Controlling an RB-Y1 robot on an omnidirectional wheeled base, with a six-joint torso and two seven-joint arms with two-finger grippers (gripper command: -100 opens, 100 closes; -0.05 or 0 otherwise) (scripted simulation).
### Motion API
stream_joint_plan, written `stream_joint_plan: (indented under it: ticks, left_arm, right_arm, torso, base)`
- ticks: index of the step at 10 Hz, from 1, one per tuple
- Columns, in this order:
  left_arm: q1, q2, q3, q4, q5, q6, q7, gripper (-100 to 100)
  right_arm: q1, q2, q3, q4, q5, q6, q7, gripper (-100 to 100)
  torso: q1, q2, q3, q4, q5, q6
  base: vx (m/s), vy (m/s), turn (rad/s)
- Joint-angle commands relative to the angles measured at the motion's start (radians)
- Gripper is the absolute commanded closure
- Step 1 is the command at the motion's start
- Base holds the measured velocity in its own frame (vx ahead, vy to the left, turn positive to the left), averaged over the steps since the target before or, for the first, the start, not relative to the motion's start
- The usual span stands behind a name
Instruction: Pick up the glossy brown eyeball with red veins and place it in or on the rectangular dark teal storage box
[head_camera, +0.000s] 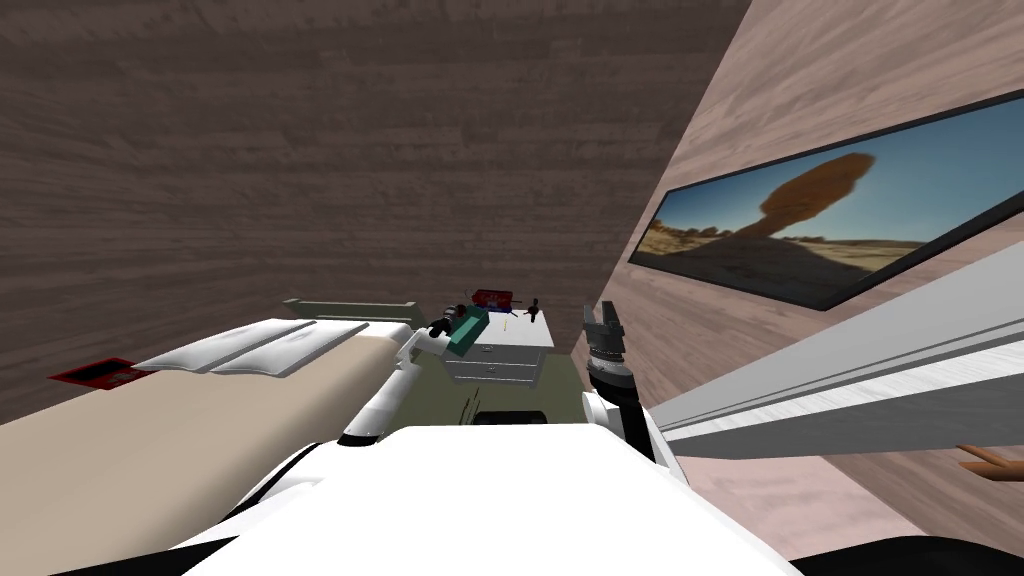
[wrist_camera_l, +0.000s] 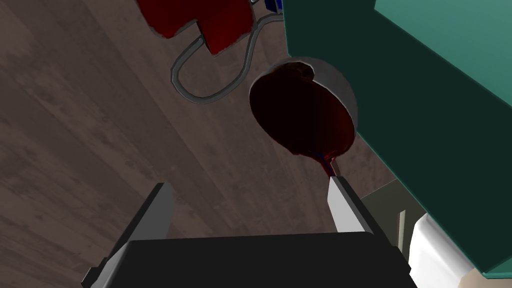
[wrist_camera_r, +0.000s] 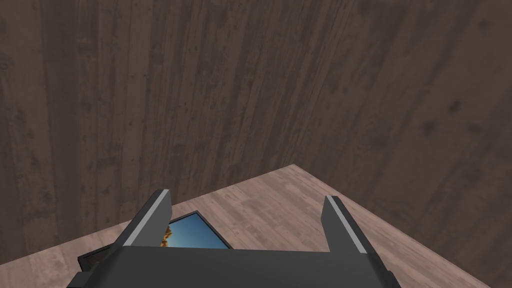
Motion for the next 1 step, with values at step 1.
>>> stream_joint_plan:
  ticks: [1]
  left_arm:
    - [0.000, 0.000, 0.000, 0.000, 0.000, 0.000, 0.000, 0]
  right_arm:
    - [0.000, 0.000, 0.000, 0.000, 0.000, 0.000, 0.000, 0]
  torso:
    - [0.000, 0.000, 0.000, 0.000, 0.000, 0.000]
  base:
    - [0.000, 0.000, 0.000]
